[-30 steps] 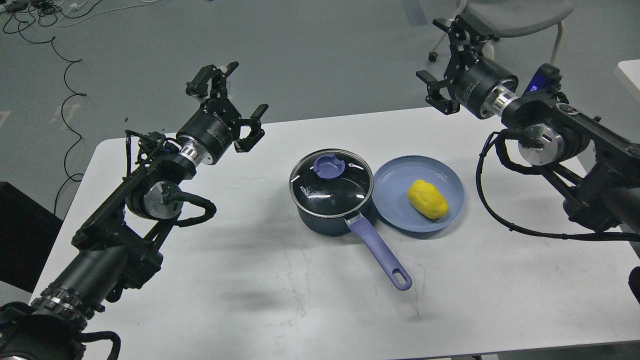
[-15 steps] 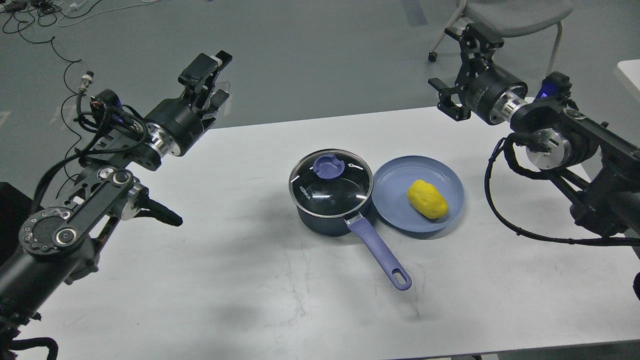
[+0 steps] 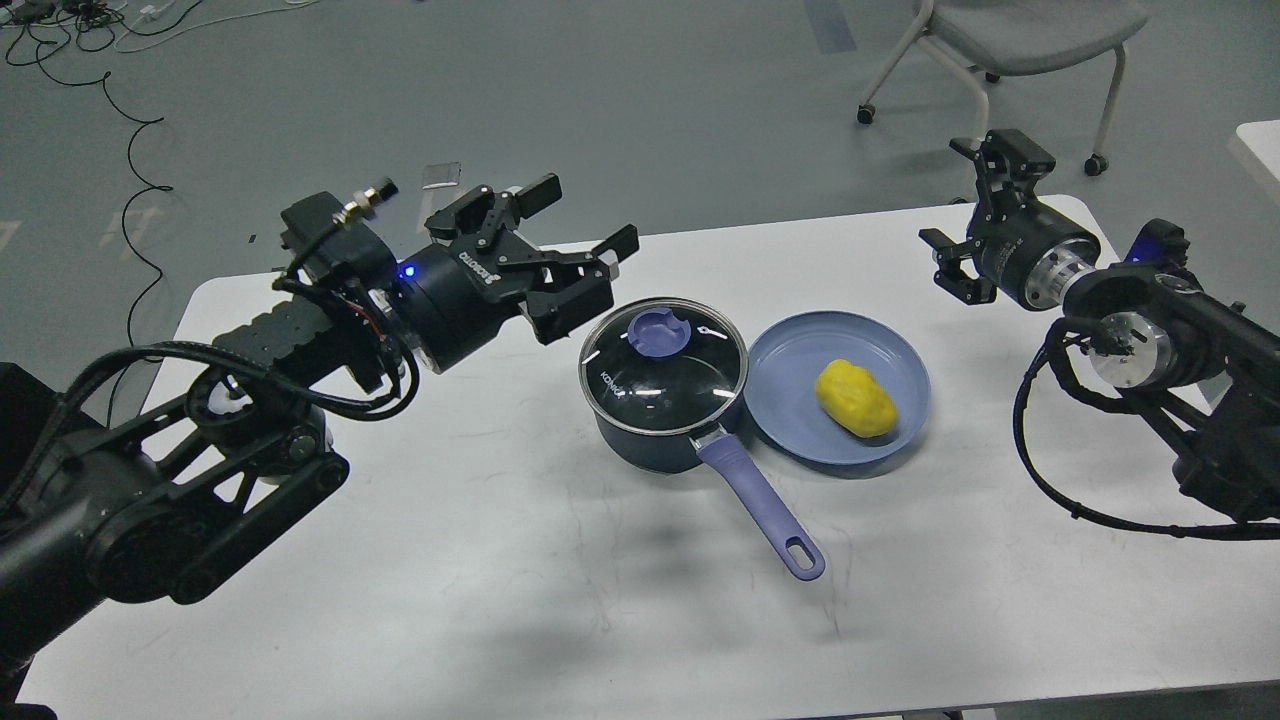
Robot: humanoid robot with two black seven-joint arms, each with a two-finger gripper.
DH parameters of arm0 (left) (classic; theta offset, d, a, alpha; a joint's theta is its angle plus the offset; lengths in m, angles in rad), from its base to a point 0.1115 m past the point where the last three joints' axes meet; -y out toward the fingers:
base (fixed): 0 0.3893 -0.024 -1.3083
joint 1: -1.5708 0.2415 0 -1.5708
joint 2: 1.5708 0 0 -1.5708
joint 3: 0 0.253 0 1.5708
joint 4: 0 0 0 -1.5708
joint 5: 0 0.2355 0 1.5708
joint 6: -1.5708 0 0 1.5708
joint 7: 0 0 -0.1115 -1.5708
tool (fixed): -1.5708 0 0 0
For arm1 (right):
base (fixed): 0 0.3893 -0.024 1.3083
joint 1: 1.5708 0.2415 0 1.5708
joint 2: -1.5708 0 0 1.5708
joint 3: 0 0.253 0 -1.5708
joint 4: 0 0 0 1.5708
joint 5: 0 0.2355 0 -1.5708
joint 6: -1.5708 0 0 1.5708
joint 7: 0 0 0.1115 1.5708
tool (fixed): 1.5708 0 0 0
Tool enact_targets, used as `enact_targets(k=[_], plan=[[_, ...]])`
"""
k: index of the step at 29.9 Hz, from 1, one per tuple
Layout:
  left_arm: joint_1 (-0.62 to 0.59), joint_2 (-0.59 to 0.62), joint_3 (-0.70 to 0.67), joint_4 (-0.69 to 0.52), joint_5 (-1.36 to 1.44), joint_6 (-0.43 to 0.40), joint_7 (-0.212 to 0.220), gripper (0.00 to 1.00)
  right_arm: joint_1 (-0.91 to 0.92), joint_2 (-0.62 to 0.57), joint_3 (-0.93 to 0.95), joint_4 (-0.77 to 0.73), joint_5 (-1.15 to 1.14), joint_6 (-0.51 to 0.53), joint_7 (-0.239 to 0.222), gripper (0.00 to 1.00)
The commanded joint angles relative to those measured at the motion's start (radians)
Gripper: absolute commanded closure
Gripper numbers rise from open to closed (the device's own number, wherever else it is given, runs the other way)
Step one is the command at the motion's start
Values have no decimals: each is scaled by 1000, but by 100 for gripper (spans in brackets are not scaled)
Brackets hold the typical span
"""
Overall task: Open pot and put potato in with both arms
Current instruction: 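Reach the left gripper over the saucepan toward the purple lid knob, then close the left gripper on the purple knob of the glass lid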
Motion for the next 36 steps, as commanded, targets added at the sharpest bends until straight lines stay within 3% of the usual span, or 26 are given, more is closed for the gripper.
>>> enact_targets(k=[1, 6, 10, 12, 26, 36], plan=[[-76, -61, 119, 43, 59, 2, -2, 1, -11, -9, 0, 1, 0, -1, 5, 0], [-168, -124, 258, 132, 119, 2, -2, 1, -14, -11, -3, 2, 0, -1, 6, 0], [-193, -199, 269, 230, 119, 1, -5, 1, -14, -11, -3, 4, 0, -1, 6, 0], [-202, -239, 272, 294, 107, -2, -31, 1, -16, -11, -3, 4, 0, -1, 6, 0], [-214, -308, 326, 448, 41, -16, -45, 1, -27, -37, -14, 7, 0, 2, 9, 0], [-208, -308, 328, 457, -79, -22, -48, 1, -27, -37, -20, 5, -2, 2, 14, 0]])
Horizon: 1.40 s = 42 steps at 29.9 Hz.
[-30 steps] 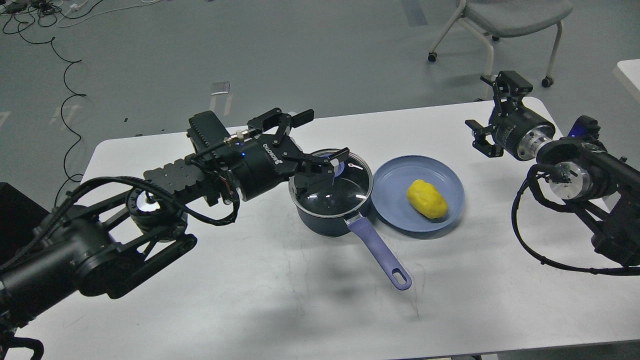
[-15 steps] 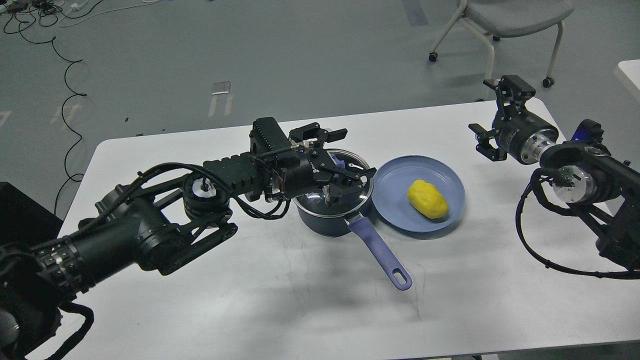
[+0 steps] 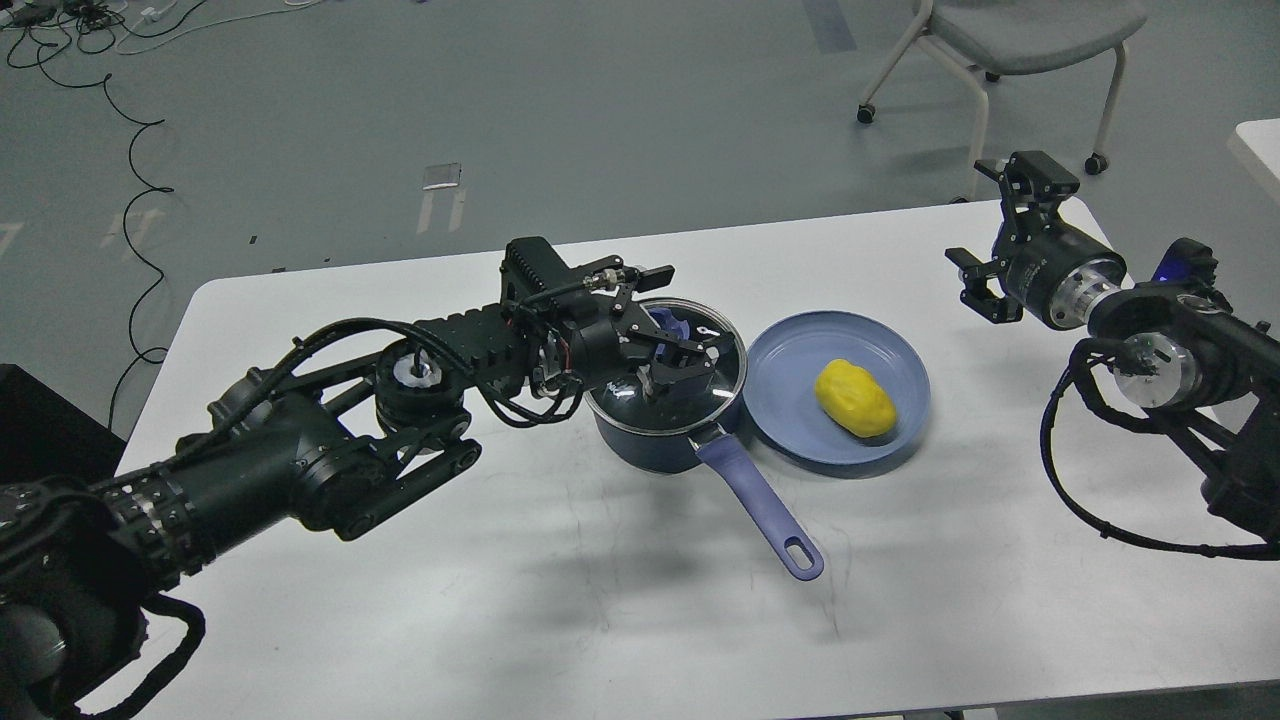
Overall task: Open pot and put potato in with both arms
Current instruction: 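Close the left gripper on the purple knob of the glass lid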
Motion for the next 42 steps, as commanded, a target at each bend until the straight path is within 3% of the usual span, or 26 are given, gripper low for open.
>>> enact_targets(k=[1, 25, 33, 39, 40, 42], plan=[[12, -3, 2, -3, -67, -13, -1, 1, 0, 1, -3, 0, -2, 0, 0, 0], [19, 3, 45, 41, -121, -7, 7, 1, -21, 1, -5, 0, -2, 0, 8, 0], [19, 8, 83, 41, -119, 29, -14, 2, -23, -1, -5, -2, -2, -2, 8, 0], [16, 8, 85, 44, -119, 36, -28, 5, -23, -1, -3, -3, -3, -2, 8, 0], [16, 7, 85, 55, -119, 36, -27, 11, -25, -1, -5, -5, -3, -2, 8, 0], [18, -1, 85, 90, -119, 36, -27, 14, -25, -1, -3, -5, -3, -2, 9, 0]])
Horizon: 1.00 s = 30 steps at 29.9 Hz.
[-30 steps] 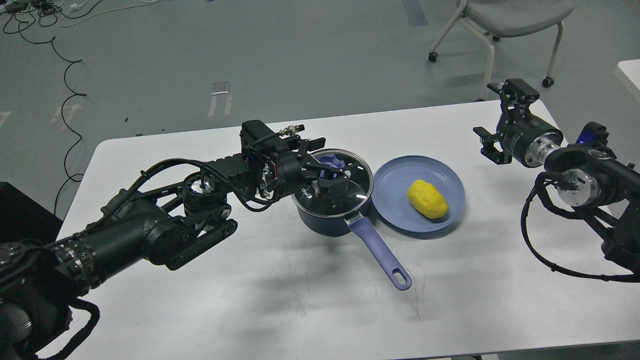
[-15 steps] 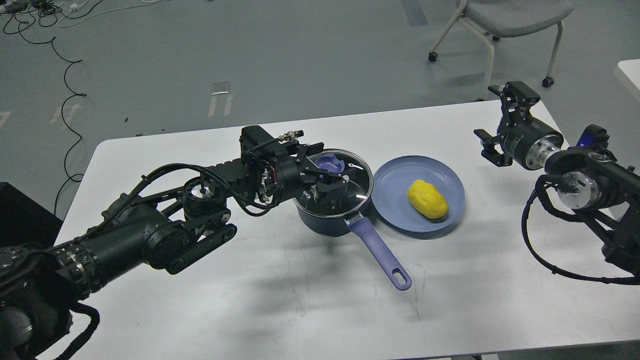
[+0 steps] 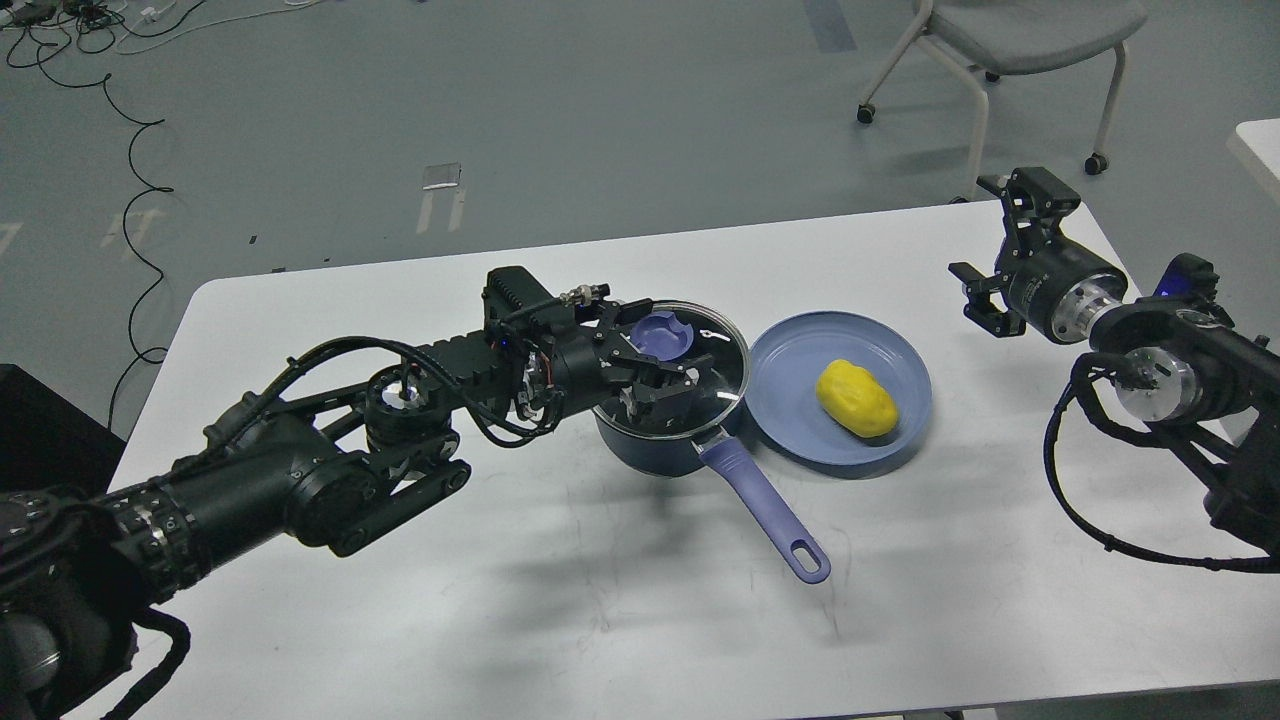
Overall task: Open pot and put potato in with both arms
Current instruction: 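Close the left gripper on the purple knob of the glass lid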
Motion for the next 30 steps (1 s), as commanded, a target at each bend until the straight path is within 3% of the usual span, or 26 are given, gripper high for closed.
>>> enact_targets(k=[1, 9, 15, 21, 24, 30], plan=[[2, -7, 0, 48, -2, 0, -1, 14, -1, 0, -1, -1, 0, 0, 1, 0], [2, -7, 0, 57, -2, 13, -3, 16, -1, 0, -1, -2, 0, 0, 1, 0], [1, -7, 5, 57, -2, 20, -29, 27, -7, 0, -3, -4, -5, -2, 9, 0], [1, -4, 6, 56, -5, 22, -38, 55, -7, 0, -33, -6, -5, -5, 34, 0], [-1, -2, 5, 54, -5, 22, -50, 61, -7, 0, -33, -6, -5, -5, 34, 0], [-30, 25, 0, 38, -11, 22, -55, 61, -7, 0, -35, -6, -5, -5, 34, 0]])
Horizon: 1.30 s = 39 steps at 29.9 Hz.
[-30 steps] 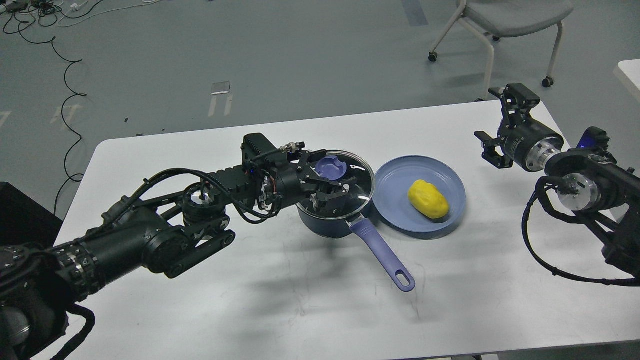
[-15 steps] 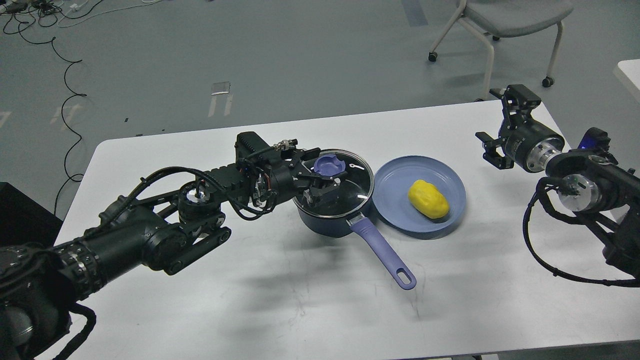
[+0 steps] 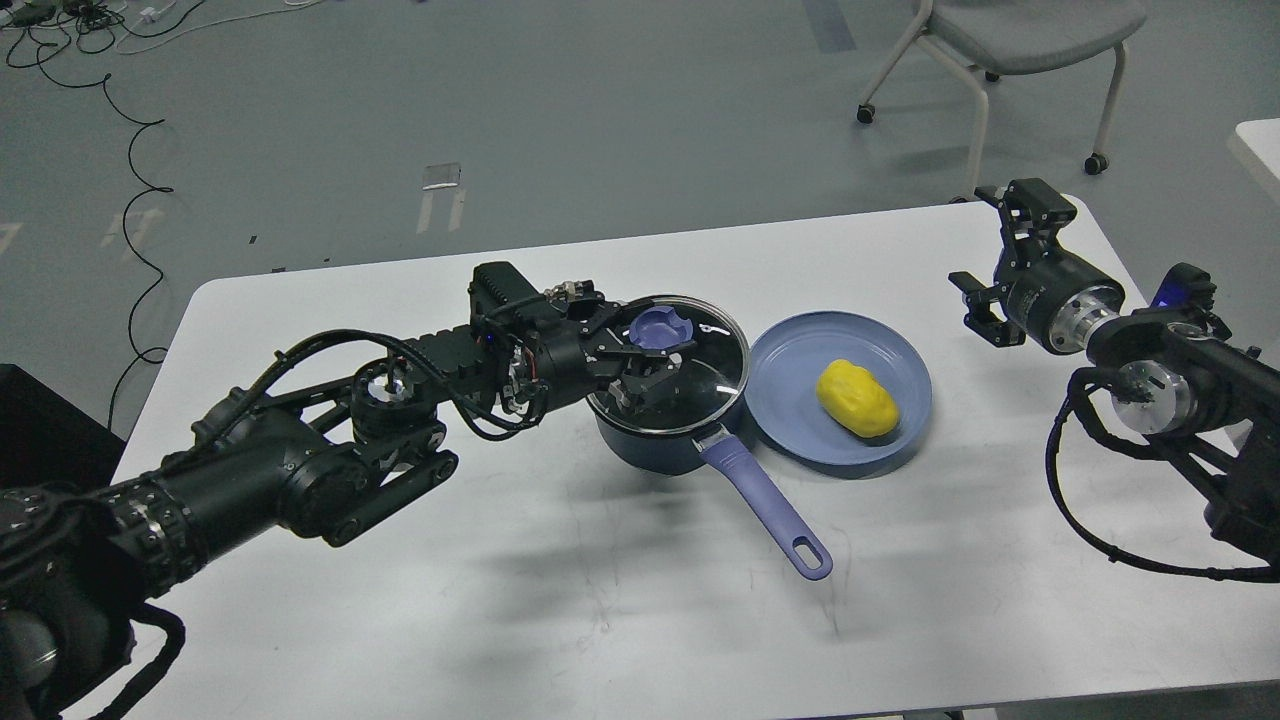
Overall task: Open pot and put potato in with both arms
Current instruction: 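Close the left gripper on the purple knob of the glass lid, then lift the glass lid off and lower it beside the saucepan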
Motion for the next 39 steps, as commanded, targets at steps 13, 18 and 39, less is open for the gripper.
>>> enact_targets(k=[13, 18, 39], plan=[[-77, 251, -6, -52, -40, 3, -15, 60, 8, 0, 0, 5, 2, 1, 2, 0], [29, 357, 1, -52, -146, 54, -50, 60, 6, 0, -6, 3, 2, 1, 2, 0], [294, 389, 1, 15, -179, 258, -64, 58, 8, 0, -43, 5, 2, 1, 3, 0]])
